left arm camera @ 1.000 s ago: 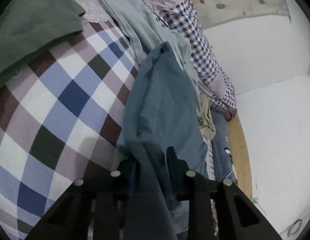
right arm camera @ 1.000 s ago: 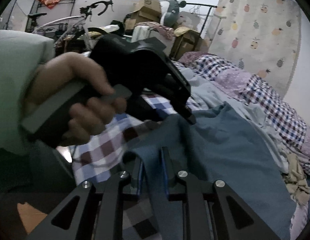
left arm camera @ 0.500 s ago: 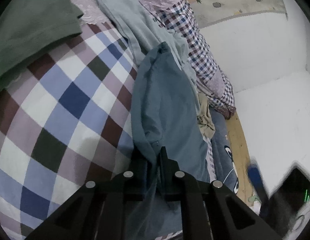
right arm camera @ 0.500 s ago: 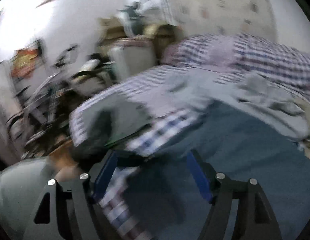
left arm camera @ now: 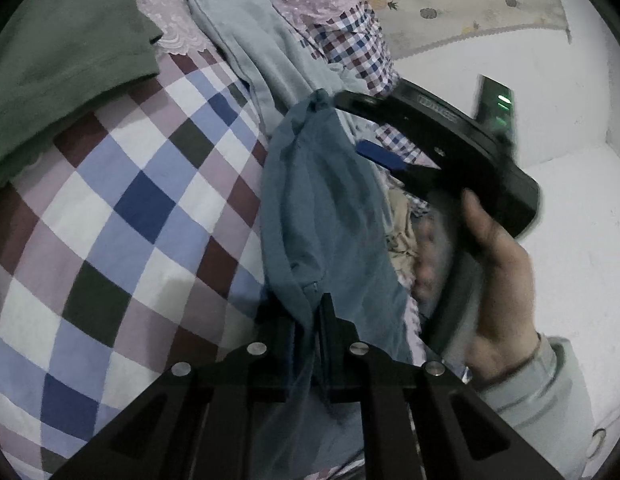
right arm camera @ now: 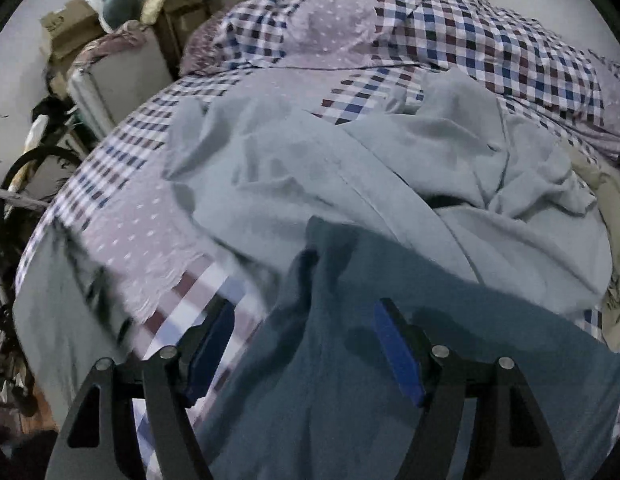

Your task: Fold clothes

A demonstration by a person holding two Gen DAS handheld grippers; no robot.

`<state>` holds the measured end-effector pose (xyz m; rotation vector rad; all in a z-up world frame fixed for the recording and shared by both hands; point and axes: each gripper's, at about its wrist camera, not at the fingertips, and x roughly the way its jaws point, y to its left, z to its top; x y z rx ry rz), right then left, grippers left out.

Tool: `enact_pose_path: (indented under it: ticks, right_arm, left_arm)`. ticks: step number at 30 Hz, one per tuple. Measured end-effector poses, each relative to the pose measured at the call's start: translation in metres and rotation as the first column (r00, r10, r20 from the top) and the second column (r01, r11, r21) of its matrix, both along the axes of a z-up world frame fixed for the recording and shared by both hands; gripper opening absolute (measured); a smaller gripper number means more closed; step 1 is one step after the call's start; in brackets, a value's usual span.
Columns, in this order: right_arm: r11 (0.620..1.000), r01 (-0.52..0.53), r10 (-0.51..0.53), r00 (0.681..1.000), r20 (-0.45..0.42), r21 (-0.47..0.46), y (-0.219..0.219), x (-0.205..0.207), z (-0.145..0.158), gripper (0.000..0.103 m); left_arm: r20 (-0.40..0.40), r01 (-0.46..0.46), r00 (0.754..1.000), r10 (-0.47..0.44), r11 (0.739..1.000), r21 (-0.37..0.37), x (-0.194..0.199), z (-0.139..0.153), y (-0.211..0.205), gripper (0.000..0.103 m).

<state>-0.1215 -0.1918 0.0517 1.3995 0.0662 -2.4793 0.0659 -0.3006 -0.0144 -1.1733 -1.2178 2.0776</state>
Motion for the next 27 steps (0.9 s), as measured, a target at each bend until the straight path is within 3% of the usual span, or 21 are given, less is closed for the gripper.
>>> enact_pose_path:
  ticks: [10,11,13,16,22,27]
  right_arm:
    - [0.989,0.063,-0.064,0.998,0.001,0.135,-0.027,-0.040,-0.026,0.072]
    - [0.987,0.070,-0.071,0.997,0.000,0.143,-0.027,-0.042,-0.028,0.066]
    - [0.984,0.086,-0.088,0.996,0.002,0.154,-0.024,-0.043,-0.030,0.026]
    - [0.990,0.089,-0.090,0.996,0.002,0.109,-0.010,-0.041,-0.025,0.011]
    - [0.998,0.053,-0.053,0.998,-0.039,0.019,0.012,-0.021,0.006,0.008]
    - [0.998,0.029,-0.034,0.996,-0.083,-0.061,0.039,0.006,0.041,0.008]
  left_arm:
    - [-0.014,0.017,1.000,-0.017,1.000,-0.009,0.001,0.001,0.000,0.008]
    - [-0.017,0.019,1.000,-0.020,1.000,-0.015,0.001,0.002,0.001,0.008]
    - [-0.021,0.023,1.000,-0.024,1.000,-0.019,0.001,0.004,0.000,0.008]
    - [-0.037,0.027,0.999,-0.028,0.999,-0.022,0.003,0.009,0.001,0.006]
    - [-0.139,0.073,0.987,-0.080,0.996,-0.054,0.013,0.033,0.015,0.004]
    - [-0.253,0.081,0.960,-0.122,0.983,-0.166,0.032,0.063,0.035,0.003]
